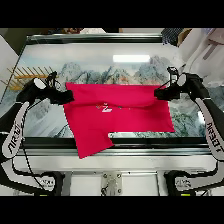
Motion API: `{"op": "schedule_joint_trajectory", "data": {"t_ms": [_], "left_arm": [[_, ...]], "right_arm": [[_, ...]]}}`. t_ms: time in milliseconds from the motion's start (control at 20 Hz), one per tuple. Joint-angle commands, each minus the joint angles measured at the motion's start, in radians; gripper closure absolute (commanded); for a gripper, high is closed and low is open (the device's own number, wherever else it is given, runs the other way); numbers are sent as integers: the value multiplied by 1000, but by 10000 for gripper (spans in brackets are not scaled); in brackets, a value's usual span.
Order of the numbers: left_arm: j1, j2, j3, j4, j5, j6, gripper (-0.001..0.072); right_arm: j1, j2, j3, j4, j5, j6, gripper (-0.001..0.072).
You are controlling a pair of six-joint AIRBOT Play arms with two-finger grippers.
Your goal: Fold the clothes and pants, and hang the long-sleeved shirts on hangers.
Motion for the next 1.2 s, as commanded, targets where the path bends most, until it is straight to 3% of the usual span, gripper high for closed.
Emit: {"op": "schedule_joint_trajectory", "data": {"t_ms": [0,100,250,400,550,750,950,1150], "left_arm": [[7,27,67,-2,-86,6,147],[18,100,105,5,-106,5,147],[39,264,-15,5,-94,-3,148],[24,396,-233,3,-92,-25,148],[-29,495,-433,2,-56,-36,148],[-110,567,-576,1,30,-42,148],[-139,577,-620,2,54,-75,147],[-139,523,-620,-5,53,-85,148]], "right_arm": [[-15,77,-8,7,45,3,111],[-59,175,-10,-5,98,2,116],[-186,332,-112,-26,209,7,116],[-337,472,-379,-13,205,134,116],[-454,542,-649,105,92,232,116],[-469,552,-870,325,-132,232,117],[-392,549,-925,369,-327,232,117],[-301,523,-925,373,-425,232,120]]}}
